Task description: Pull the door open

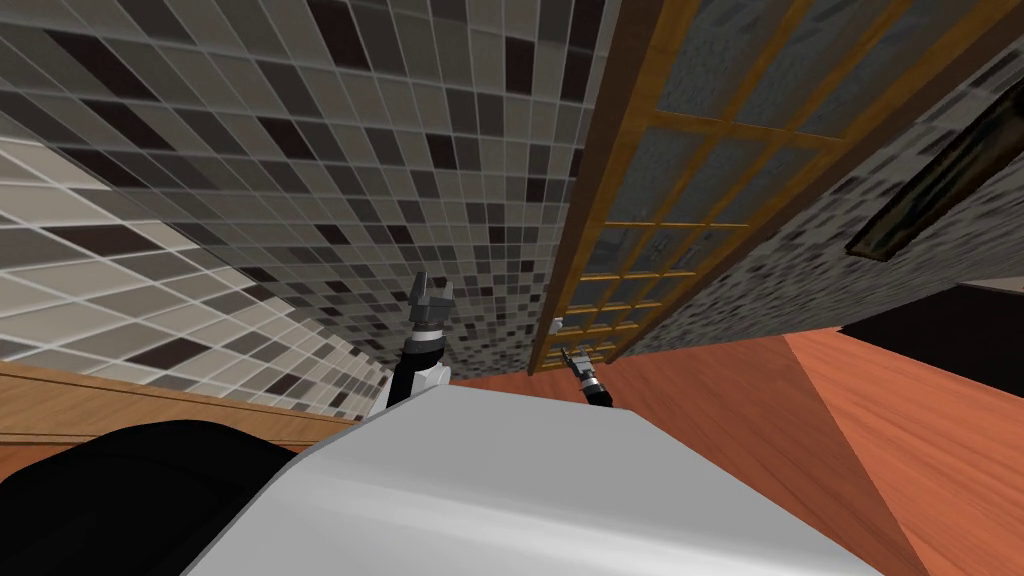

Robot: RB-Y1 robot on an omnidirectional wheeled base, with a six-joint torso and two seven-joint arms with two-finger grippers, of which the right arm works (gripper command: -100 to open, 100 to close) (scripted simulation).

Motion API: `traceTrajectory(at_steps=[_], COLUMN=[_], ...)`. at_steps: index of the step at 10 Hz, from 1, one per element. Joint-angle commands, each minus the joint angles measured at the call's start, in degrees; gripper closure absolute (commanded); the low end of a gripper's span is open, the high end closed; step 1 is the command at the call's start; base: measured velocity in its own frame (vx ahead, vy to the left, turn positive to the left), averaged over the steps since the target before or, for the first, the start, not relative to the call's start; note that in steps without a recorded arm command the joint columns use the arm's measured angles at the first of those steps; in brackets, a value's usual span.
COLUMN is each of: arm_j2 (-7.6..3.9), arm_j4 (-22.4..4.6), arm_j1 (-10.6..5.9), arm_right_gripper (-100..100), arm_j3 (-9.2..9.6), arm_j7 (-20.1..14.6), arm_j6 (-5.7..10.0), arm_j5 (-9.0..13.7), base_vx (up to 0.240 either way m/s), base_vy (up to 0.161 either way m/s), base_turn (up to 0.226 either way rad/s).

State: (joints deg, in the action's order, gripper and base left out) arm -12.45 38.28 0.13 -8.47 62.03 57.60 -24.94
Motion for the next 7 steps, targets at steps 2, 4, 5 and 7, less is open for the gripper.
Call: traceTrajectory(at_steps=[2,4,5,7], arm_j2=[-1.23,-2.54,-3.15,-4.06], arm_j4=[-1.8,-3.5,-4.3,-5.3], arm_j1=[0.42,0.95,1.19,1.54], arm_right_gripper=[-100,-100,-100,-100], arm_j3=[-1.6,-3.2,-3.95,-5.06], arm_j7=[-0.1,-0.2,-0.2,-0.3], arm_j6=[1.54,2.95,3.6,4.53], arm_j5=[1.2,2.5,3.1,3.9], base_vx=[0.172,0.204,0.187,0.19], base_vy=[0.133,0.084,0.052,0.013], base_turn=[0.192,0.204,0.207,0.133])
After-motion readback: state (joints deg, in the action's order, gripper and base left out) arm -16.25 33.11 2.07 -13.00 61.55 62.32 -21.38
